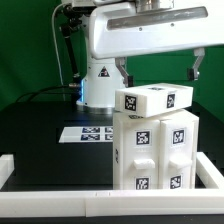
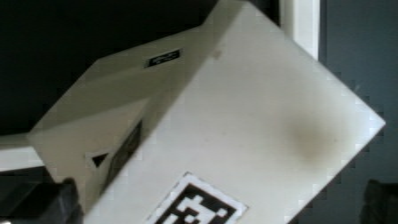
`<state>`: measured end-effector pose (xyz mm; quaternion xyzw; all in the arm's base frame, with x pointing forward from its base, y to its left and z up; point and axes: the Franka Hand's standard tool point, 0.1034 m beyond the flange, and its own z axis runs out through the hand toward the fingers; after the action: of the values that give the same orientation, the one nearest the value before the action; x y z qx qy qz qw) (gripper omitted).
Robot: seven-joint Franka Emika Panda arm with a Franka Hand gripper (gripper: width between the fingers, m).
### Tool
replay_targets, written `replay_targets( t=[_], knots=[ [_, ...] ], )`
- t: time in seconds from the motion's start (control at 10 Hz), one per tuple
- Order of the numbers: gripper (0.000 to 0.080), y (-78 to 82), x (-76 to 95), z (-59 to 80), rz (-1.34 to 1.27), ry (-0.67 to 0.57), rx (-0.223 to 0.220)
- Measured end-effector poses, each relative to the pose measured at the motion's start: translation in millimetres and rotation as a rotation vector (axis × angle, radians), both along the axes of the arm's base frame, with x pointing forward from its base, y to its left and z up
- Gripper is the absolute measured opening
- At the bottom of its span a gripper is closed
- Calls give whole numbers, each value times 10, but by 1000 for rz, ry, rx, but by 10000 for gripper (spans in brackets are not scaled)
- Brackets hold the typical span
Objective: Assemble cabinet
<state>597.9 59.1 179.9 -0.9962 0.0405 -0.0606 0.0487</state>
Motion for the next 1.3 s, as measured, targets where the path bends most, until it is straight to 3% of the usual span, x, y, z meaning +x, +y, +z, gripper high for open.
replay_targets(
  t=[0.4,0.8,1.3],
  knots=[
    [797,-28,2,-9,252,-21,-38],
    [797,-115,21,42,672,-60,-113],
    [797,-93,22,-31,723,-49,-126]
  ],
)
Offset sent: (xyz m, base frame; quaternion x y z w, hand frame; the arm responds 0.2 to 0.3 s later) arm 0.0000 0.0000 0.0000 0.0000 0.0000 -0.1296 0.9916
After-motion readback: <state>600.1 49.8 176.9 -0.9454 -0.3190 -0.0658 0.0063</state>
